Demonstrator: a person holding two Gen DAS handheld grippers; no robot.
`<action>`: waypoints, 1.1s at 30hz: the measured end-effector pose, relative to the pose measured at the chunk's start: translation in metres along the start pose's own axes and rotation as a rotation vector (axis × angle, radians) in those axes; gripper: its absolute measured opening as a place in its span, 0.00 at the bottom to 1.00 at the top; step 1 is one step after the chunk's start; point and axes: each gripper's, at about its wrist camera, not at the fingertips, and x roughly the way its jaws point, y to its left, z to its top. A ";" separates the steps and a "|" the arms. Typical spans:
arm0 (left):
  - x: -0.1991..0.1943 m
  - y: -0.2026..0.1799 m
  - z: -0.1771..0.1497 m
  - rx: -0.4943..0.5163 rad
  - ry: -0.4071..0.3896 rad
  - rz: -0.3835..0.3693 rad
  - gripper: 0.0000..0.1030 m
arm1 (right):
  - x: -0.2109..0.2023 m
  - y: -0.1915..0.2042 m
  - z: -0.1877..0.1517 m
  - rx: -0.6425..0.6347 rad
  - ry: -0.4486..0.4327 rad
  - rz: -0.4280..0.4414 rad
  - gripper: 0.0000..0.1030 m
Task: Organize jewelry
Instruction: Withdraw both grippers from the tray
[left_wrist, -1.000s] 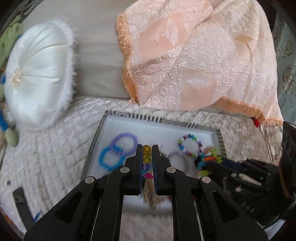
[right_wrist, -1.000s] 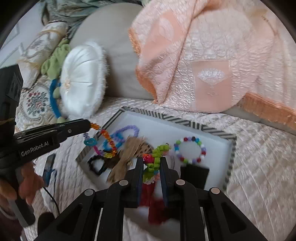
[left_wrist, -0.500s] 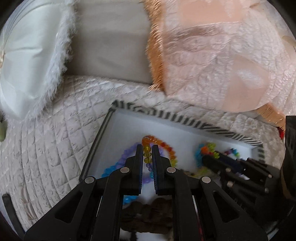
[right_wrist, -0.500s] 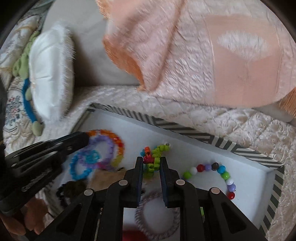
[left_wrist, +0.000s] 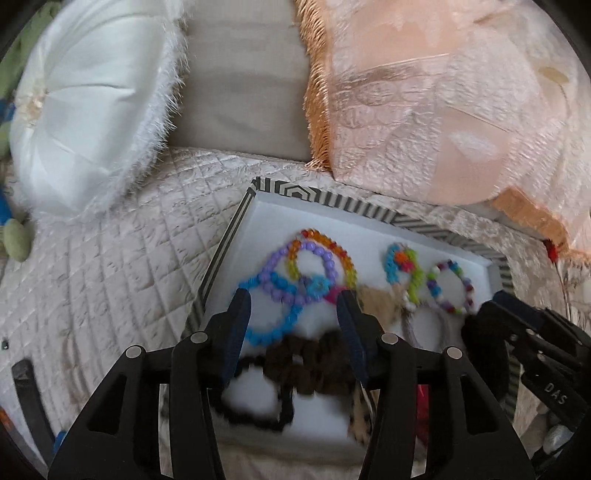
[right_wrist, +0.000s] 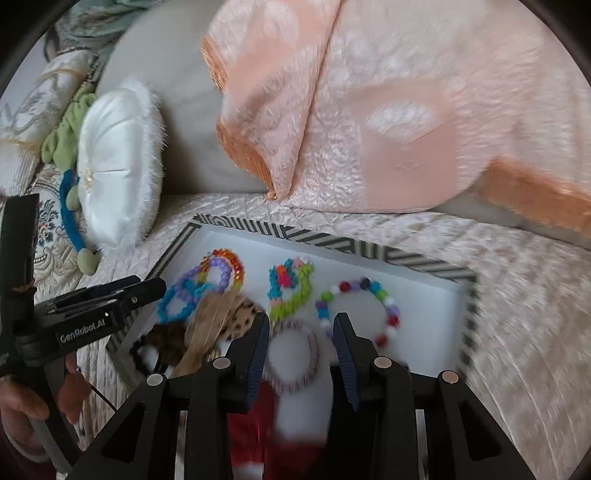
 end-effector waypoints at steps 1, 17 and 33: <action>-0.009 -0.002 -0.006 0.006 -0.010 -0.002 0.47 | -0.010 0.001 -0.008 0.001 -0.019 -0.006 0.33; -0.093 -0.013 -0.075 0.029 -0.109 0.019 0.47 | -0.073 0.049 -0.072 0.056 -0.099 -0.061 0.38; -0.118 -0.012 -0.079 0.033 -0.166 0.039 0.47 | -0.094 0.067 -0.071 0.045 -0.134 -0.101 0.46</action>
